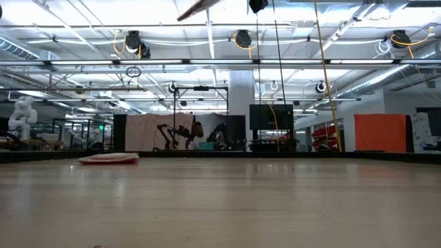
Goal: Sort popcorn bags into baskets
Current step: Put the popcorn sachet into the bin
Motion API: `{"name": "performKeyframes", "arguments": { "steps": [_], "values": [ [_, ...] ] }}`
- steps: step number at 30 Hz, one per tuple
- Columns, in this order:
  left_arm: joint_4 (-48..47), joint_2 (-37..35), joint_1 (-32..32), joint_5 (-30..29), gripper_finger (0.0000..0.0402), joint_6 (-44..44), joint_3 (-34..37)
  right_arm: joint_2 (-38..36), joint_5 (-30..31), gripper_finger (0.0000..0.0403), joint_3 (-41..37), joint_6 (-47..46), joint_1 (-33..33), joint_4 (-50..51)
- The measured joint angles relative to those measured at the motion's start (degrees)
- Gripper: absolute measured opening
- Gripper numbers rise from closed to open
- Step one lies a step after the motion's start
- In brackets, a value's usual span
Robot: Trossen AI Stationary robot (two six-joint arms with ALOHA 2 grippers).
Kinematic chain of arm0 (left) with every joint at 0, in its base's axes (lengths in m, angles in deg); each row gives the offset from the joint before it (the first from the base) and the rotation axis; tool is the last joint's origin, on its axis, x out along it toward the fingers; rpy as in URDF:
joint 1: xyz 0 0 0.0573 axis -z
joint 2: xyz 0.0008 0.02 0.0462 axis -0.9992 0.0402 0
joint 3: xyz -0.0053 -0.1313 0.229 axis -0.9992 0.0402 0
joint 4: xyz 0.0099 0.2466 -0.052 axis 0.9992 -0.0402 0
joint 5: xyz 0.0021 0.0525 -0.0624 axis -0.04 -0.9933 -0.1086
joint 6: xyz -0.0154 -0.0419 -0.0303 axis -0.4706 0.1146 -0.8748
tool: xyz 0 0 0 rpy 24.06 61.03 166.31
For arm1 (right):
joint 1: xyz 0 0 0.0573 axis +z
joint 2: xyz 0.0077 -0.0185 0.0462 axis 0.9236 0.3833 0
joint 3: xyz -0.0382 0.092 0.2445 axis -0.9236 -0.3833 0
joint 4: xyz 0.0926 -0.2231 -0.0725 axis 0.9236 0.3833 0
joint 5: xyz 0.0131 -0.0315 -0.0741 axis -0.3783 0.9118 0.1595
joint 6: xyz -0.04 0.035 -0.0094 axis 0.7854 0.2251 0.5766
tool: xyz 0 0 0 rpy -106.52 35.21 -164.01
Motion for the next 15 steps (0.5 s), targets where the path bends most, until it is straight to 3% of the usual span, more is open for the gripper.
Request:
{"name": "performKeyframes", "arguments": {
  "steps": [4,8,12,15],
  "values": [
    [-0.6,0.5,-2.2,1.8,0.0297,-1.7,-0.1,-0.9,0.0,0.0026,0.0,2.6,-0.8,0.2],
    [-3.7,0.5,-3.1,2.4,0.0289,-0.4,-0.2,-3.0,-0.1,0.0026,0.0,6.4,-0.9,0.0],
    [-5.5,0.5,-3.1,2.5,0.0277,5.0,-0.2,-5.6,2.4,0.0026,0.0,10.1,-1.6,0.6],
    [-5.7,0.7,-3.1,2.6,0.0279,11.9,-0.2,-7.6,3.2,0.0026,0.0,6.6,-2.7,0.5]
  ]
}}
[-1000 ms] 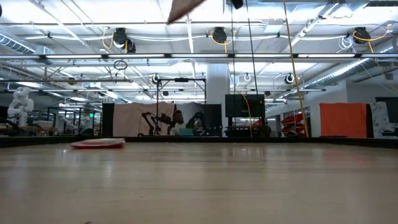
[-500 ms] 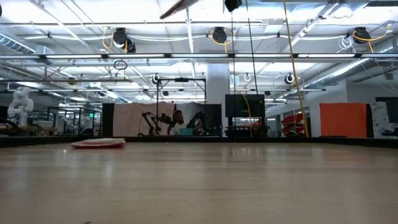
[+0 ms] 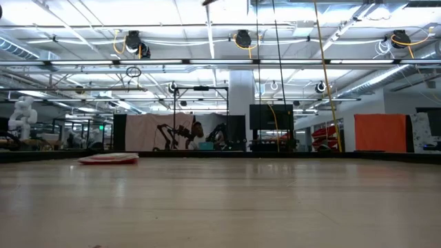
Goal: Sort popcorn bags into baskets
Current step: Put the popcorn sachet into the bin
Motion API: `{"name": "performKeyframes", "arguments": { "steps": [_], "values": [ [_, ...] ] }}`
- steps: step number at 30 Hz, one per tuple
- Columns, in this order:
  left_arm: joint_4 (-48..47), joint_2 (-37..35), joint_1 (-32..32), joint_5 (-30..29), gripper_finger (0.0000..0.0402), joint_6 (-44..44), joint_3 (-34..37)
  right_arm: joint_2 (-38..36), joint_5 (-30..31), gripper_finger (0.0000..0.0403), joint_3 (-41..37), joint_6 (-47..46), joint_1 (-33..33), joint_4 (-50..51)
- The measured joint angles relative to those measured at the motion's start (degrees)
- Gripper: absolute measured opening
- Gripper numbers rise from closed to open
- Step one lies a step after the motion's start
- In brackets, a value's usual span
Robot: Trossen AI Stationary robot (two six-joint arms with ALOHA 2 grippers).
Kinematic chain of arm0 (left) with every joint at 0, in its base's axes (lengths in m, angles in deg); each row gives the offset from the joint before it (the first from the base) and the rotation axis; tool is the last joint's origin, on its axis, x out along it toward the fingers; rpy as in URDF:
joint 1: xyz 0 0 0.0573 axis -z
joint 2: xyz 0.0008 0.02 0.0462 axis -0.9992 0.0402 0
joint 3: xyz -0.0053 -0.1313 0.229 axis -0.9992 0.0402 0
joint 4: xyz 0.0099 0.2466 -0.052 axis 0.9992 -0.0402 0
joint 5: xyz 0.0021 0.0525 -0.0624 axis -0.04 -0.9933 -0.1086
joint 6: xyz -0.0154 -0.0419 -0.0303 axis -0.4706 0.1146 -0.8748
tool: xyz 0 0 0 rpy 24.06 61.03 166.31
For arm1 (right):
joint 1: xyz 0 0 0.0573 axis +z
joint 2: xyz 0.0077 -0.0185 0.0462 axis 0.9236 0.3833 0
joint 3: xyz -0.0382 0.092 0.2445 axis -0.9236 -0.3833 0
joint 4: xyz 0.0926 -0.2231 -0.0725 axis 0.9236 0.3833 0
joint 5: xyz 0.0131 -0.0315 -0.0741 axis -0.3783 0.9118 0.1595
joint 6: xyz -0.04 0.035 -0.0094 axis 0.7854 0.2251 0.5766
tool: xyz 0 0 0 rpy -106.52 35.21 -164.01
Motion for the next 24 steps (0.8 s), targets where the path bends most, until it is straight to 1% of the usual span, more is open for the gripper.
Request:
{"name": "performKeyframes", "arguments": {
  "steps": [4,6,9,11,14,16,18,20,24],
  "values": [
    [2.6,1.4,-0.4,0.0,0.0296,11.2,0.1,-0.8,0.0,0.0025,0.0,-11.3,-0.4,2.1],
    [5.6,2.0,-0.7,0.0,0.0305,15.7,0.1,-0.7,-0.5,0.0025,0.0,-18.1,-0.3,3.7],
    [10.6,2.9,-1.5,-1.1,0.0313,21.3,0.0,-0.7,-5.0,0.0025,0.0,-28.4,-0.3,8.3],
    [13.1,3.8,-1.9,-0.6,0.0313,24.3,0.1,-0.7,-8.1,0.0025,0.0,-34.8,-0.3,12.7],
    [13.6,4.5,-2.7,-0.4,0.0301,26.2,0.1,-0.6,-11.5,0.0025,0.0,-41.5,-0.3,17.1],
    [13.6,5.1,-3.1,-0.6,0.0280,25.9,0.1,-0.7,-12.5,0.0028,0.0,-43.1,-0.3,18.2],
    [13.9,5.6,-3.2,-0.6,0.0246,25.0,0.0,-0.7,-12.9,0.0033,0.0,-44.6,-0.2,18.0],
    [13.5,5.9,-3.0,-0.5,0.0199,24.5,0.1,-0.7,-13.1,0.0041,0.0,-46.3,-0.2,18.0],
    [13.1,5.6,-2.4,0.2,0.0087,22.8,0.1,-0.7,-13.9,0.0057,0.0,-48.4,-0.2,18.1]
  ]
}}
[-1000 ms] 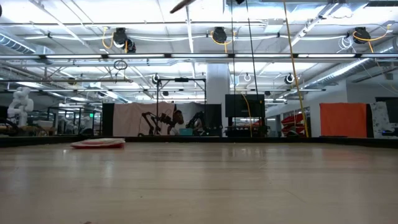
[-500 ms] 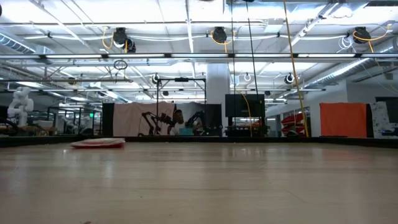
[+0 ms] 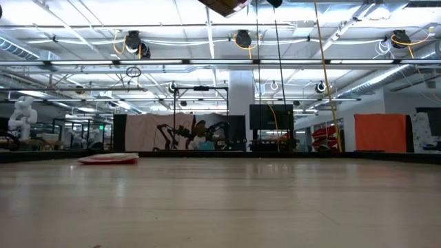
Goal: Sort popcorn bags into baskets
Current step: Put the popcorn sachet into the bin
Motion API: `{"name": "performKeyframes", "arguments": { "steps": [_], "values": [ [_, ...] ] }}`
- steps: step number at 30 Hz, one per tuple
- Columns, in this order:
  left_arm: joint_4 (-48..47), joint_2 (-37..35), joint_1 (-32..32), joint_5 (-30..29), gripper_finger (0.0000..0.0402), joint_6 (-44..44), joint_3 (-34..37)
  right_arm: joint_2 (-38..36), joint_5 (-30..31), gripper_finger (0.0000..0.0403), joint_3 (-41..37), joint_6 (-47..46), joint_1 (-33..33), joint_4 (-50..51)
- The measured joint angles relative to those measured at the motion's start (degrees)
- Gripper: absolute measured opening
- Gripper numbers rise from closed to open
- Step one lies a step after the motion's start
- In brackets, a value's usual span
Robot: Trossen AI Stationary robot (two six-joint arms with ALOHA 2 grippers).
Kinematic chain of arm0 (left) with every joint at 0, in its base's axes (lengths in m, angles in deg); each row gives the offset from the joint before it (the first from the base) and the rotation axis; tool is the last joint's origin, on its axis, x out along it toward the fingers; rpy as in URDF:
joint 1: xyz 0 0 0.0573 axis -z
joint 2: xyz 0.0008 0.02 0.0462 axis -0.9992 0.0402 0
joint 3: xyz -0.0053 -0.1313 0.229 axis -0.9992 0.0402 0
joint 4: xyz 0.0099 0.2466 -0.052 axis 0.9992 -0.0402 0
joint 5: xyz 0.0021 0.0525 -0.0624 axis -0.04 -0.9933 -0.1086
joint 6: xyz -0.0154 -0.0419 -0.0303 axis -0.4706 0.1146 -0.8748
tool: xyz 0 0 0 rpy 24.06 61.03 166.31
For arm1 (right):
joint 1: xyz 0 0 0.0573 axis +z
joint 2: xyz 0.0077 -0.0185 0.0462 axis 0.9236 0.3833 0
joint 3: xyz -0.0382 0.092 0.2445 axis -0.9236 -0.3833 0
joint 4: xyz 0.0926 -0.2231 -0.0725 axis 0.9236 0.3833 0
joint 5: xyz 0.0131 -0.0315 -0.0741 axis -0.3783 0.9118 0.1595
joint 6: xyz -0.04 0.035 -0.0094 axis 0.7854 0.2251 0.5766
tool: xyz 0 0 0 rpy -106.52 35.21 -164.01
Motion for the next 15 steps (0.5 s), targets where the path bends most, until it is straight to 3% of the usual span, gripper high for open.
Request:
{"name": "performKeyframes", "arguments": {
  "steps": [3,9,15],
  "values": [
    [-0.4,0.0,0.4,-0.1,0.0023,-3.4,0.0,0.0,-2.7,0.0070,0.0,3.6,0.0,0.0],
    [-1.2,0.0,2.0,-0.5,0.0040,-9.5,0.0,-2.3,-11.3,0.0112,0.0,12.0,0.0,2.8],
    [-3.0,0.0,5.2,-0.4,0.0021,-24.2,0.0,-7.5,-16.5,0.0169,0.0,27.4,-1.2,8.1]
  ]
}}
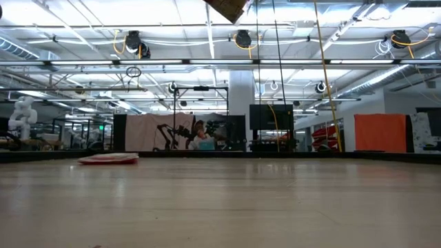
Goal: Sort popcorn bags into baskets
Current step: Put the popcorn sachet into the bin
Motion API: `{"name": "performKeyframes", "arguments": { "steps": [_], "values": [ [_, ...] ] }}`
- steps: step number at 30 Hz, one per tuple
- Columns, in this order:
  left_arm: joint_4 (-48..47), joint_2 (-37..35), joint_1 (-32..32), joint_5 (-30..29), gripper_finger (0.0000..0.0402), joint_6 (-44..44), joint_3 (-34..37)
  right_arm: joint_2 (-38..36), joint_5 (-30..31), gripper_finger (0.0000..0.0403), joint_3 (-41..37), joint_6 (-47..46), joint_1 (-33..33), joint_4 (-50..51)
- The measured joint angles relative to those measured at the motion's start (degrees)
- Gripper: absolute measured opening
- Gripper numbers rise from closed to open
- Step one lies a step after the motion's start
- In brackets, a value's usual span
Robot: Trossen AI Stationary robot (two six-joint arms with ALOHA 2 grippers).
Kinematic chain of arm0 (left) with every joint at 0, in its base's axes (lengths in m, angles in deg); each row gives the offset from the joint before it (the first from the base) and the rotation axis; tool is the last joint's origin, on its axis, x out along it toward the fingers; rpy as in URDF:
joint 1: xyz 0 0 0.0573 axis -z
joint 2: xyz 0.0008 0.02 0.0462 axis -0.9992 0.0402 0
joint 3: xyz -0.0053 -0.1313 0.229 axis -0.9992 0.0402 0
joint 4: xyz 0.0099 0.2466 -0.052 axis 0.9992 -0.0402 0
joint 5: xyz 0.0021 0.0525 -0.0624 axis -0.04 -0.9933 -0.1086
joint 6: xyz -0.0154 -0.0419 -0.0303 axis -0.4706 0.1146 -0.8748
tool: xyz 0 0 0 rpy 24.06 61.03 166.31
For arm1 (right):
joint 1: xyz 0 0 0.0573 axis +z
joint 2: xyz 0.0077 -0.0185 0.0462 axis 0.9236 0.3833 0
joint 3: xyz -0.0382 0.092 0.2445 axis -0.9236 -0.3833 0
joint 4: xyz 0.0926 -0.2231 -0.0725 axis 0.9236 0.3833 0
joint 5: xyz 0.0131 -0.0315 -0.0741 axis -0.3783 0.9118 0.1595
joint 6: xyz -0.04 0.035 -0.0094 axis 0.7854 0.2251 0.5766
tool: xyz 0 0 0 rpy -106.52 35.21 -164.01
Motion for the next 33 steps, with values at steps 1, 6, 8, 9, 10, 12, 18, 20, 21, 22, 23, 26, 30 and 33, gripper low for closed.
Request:
{"name": "performKeyframes", "arguments": {
  "steps": [1,6,8,9,10,12,18,20,21,22,23,26,30,33],
  "values": [
    [-0.4,-0.2,0.6,0.6,0.0021,-2.6,0.0,-1.0,-0.8,0.0177,0.0,3.5,-0.1,1.2],
    [0.1,-0.9,3.5,2.9,0.0027,-15.7,0.0,-6.5,-2.9,0.0205,0.0,22.5,0.4,8.7],
    [-0.3,-1.6,4.6,4.1,0.0028,-21.9,0.0,-8.4,-2.8,0.0210,0.0,27.8,1.6,11.5],
    [0.3,-1.8,4.9,5.2,0.0027,-24.9,0.0,-9.4,-2.8,0.0212,0.0,30.0,2.3,12.7],
    [0.6,-2.0,5.2,6.4,0.0023,-27.6,-0.1,-10.2,-2.8,0.0213,0.0,31.7,3.0,14.2],
    [0.3,-2.5,6.0,7.6,0.0021,-32.9,-0.1,-11.5,-2.8,0.0214,0.0,33.9,4.2,16.8],
    [4.6,-2.8,6.7,15.6,0.0021,-44.5,0.0,-14.6,-2.9,0.0215,-3.8,39.0,9.2,16.7],
    [7.2,-2.8,6.7,18.9,0.0023,-45.3,0.0,-15.6,-3.4,0.0215,-7.2,41.4,10.9,12.9],
    [8.2,-2.8,6.7,20.5,0.0024,-45.6,0.0,-16.1,-4.3,0.0215,-9.1,41.9,11.6,10.5],
    [8.7,-2.8,6.7,21.7,0.0024,-46.0,0.0,-16.6,-4.8,0.0215,-11.2,42.2,12.2,7.8],
    [8.8,-2.8,6.7,22.5,0.0024,-46.4,0.0,-17.1,-5.8,0.0215,-13.3,42.5,12.8,4.6],
    [9.2,-2.8,6.7,24.8,0.0021,-46.6,0.0,-19.1,-10.4,0.0215,-19.8,43.4,14.3,-6.2],
    [11.7,-2.8,6.1,30.8,0.0024,-46.8,0.0,-21.3,-13.8,0.0215,-29.0,43.3,15.5,-22.0],
    [12.5,-2.8,5.6,33.8,0.0027,-48.2,0.0,-22.9,-18.3,0.0214,-35.5,42.1,15.9,-34.5]
  ]
}}
